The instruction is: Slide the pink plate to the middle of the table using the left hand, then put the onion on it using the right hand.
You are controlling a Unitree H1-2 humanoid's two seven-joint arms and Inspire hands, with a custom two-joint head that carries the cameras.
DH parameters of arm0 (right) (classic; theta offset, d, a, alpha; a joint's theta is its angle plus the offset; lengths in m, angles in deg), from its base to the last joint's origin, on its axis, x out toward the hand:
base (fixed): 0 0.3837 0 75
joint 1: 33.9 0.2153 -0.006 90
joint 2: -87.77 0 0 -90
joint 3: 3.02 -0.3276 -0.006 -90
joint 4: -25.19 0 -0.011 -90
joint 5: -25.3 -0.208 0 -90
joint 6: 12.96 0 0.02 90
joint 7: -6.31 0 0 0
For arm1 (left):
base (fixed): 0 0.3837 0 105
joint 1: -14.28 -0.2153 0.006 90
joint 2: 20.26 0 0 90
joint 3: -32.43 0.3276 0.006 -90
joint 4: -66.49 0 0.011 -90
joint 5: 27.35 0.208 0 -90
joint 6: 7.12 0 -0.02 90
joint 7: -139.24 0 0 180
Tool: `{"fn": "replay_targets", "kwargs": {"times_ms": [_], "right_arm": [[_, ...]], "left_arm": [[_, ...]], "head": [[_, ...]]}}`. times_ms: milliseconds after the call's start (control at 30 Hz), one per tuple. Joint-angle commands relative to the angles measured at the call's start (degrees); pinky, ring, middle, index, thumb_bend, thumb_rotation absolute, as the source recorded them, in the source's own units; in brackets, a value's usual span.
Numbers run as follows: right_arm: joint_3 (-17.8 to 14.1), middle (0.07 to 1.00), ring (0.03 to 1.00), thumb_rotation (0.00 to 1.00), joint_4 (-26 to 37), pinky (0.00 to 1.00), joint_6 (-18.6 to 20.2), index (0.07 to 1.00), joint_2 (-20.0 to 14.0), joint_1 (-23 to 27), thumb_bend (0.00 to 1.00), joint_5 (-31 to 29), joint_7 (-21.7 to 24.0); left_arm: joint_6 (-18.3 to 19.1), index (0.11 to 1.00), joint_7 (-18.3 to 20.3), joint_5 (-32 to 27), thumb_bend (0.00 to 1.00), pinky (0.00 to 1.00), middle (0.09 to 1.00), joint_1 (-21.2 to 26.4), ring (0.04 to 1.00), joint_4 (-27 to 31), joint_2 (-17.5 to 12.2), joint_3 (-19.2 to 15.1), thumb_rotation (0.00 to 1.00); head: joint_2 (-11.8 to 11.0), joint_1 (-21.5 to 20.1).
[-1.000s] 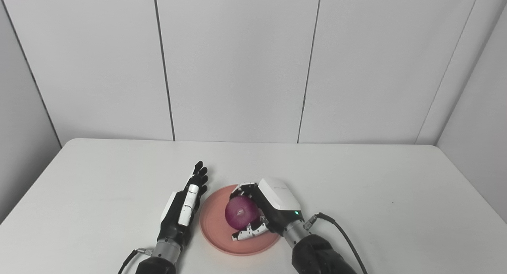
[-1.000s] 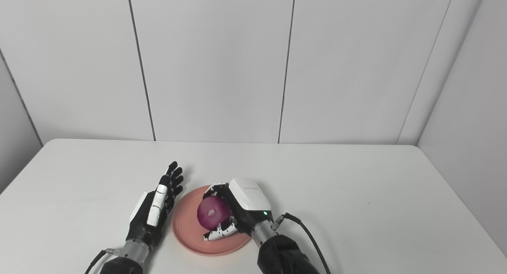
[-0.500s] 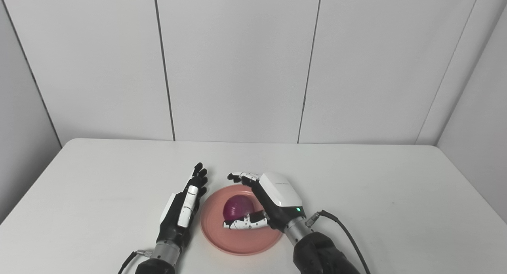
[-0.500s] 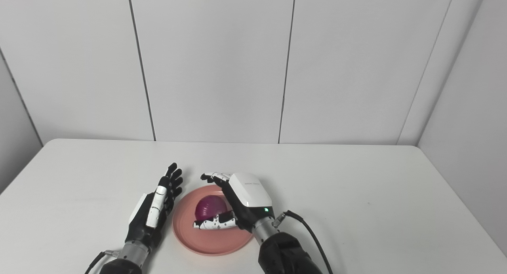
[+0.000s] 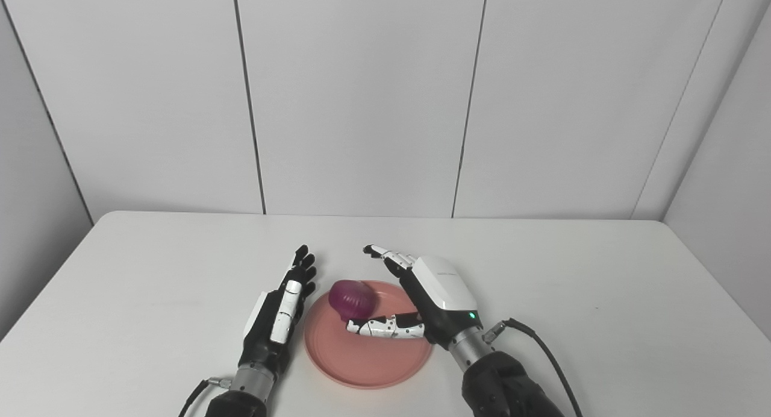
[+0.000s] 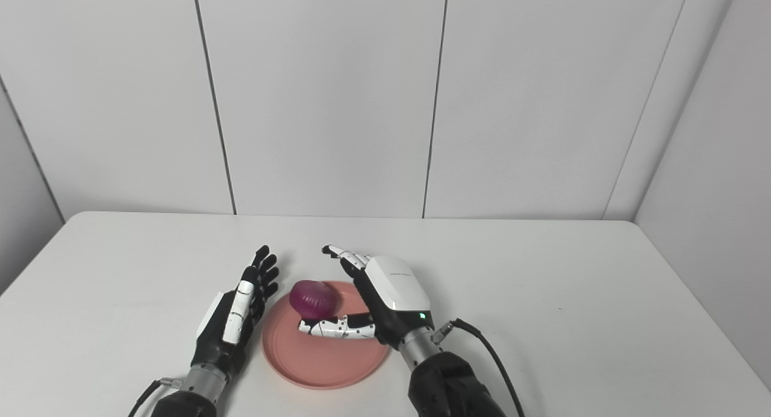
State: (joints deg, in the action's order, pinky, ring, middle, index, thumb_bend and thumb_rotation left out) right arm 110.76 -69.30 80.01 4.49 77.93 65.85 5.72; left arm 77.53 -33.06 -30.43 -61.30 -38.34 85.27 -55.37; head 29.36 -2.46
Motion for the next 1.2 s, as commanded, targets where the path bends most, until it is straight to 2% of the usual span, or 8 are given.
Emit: {"fn": "replay_targets", "kwargs": {"times_ms": [0,333,433,567,600,667,833,1167], "right_arm": [[-1.26,0.846,0.828,0.73,2.91,0.80,-2.79,0.859,-0.11,1.09,0.72,-1.07,-0.66],[-7.14,0.898,0.859,0.85,6.21,0.76,-0.68,0.895,-0.88,-3.18,0.68,-7.90,0.89],[-9.22,0.914,0.796,0.98,5.79,0.68,-0.36,0.918,-1.40,-4.56,0.71,-9.75,1.18],[-12.03,0.946,0.876,1.00,3.50,0.79,-2.98,0.949,-1.04,-5.71,0.72,-16.34,2.29],[-12.47,0.961,0.917,1.00,2.77,0.86,-4.04,0.962,-1.00,-5.82,0.69,-17.69,2.38],[-13.04,0.976,0.946,1.00,1.42,0.90,-5.18,0.978,-1.08,-5.92,0.67,-19.86,2.63],[-13.96,0.996,0.975,1.00,-0.91,0.93,-7.05,0.998,-1.24,-6.22,0.61,-23.56,3.11],[-16.66,1.000,1.000,1.00,-3.97,0.99,-5.88,1.000,1.14,-5.71,0.69,-31.54,4.81]], "left_arm": [[-1.20,1.000,-0.42,0.23,0.66,0.98,1.000,1.95,0.991,0.63,-0.36,-0.20,1.00],[-2.43,1.000,-0.35,0.27,0.66,1.00,1.000,1.94,0.997,-0.18,-0.71,-0.21,1.00],[-2.69,1.000,-0.57,0.47,0.67,1.00,1.000,1.90,0.997,-0.45,-0.73,-0.23,1.00],[-2.64,1.000,-0.69,0.52,0.67,1.00,1.000,1.71,0.996,-0.26,-0.73,-0.26,1.00],[-2.65,1.000,-0.72,0.55,0.66,1.00,1.000,1.67,0.995,-0.20,-0.75,-0.26,1.00],[-2.95,1.000,-0.64,0.50,0.66,1.00,1.000,1.60,0.995,-0.47,-0.83,-0.29,1.00],[-4.07,1.000,-0.32,0.31,0.66,1.00,1.000,1.58,0.999,-1.30,-1.11,-0.28,1.00],[-4.55,1.000,0.22,-0.38,0.67,1.00,1.000,0.95,1.000,-1.38,-1.65,-0.42,1.00]], "head": [[-0.04,-0.22],[-0.05,-0.56],[-0.23,-0.74],[-0.40,-0.97],[-0.40,-0.97],[-0.50,-1.09],[-0.86,-0.99],[-0.48,-1.26]]}}
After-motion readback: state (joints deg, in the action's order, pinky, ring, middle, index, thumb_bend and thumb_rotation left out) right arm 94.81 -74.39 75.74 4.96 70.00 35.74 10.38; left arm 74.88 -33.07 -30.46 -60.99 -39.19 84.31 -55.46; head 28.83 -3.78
